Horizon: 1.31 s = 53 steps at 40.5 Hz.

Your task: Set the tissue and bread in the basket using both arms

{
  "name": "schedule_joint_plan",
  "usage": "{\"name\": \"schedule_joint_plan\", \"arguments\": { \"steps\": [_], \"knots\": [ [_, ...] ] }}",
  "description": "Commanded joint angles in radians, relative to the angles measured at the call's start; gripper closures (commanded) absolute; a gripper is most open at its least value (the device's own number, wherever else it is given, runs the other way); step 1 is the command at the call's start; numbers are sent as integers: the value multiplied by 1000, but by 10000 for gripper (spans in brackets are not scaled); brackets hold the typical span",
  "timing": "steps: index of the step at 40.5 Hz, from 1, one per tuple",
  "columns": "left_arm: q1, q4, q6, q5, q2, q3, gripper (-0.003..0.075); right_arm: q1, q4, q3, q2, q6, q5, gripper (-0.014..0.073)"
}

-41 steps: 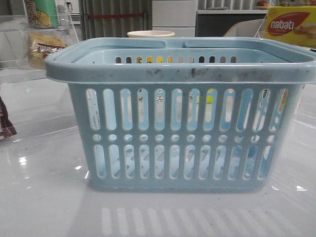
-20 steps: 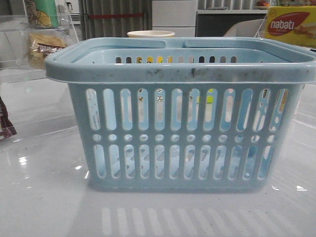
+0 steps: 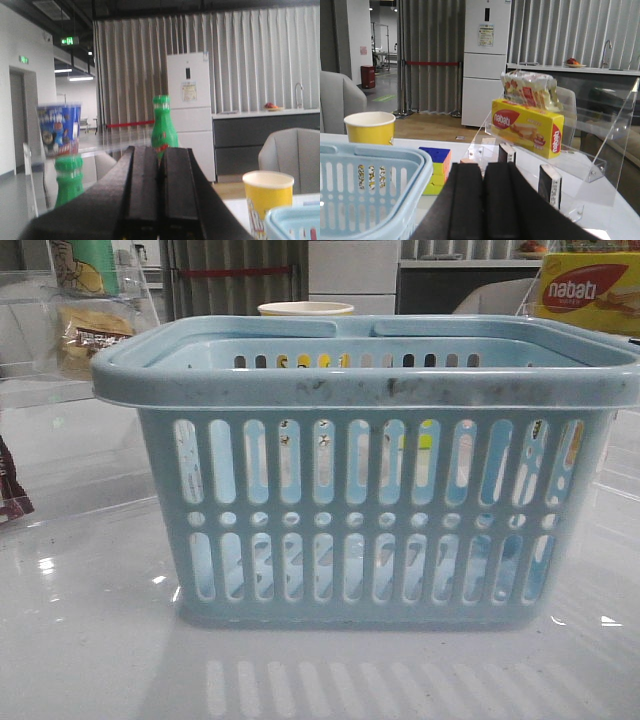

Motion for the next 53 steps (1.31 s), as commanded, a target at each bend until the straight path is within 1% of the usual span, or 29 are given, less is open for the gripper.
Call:
{"name": "schedule_joint_plan", "arguments": {
  "steps": [1,10,16,25,31,38,46,49,51,52,53],
  "knots": [
    [-7,-8,-9,8,75,-135,627,-4,0,-135,80,-7,1,554],
    [-7,-8,-9,191,249,-347,627,-4,0,-359,271,-7,168,554],
    [-7,-8,-9,303,346,-420,627,-4,0,-450,394,-7,278,554],
    [-7,-8,-9,406,446,-421,627,-4,0,-455,546,-7,363,554],
    [-7,-8,-9,452,502,-421,627,-4,0,-455,625,-7,406,554],
    [-7,-8,-9,453,553,-412,627,-4,0,-455,699,-7,450,554],
    [-7,-8,-12,455,603,-412,625,-4,0,-455,764,-7,449,552],
    [-7,-10,-11,455,624,-412,589,-4,0,-455,784,-7,449,550],
    [-7,-13,-11,455,634,-412,535,-4,0,-455,796,-7,449,532],
    [-7,-13,-11,455,639,-412,505,-4,0,-455,799,-7,446,514],
    [-7,-17,-11,455,644,-412,458,-4,0,-455,805,-7,443,481]
  ]
}}
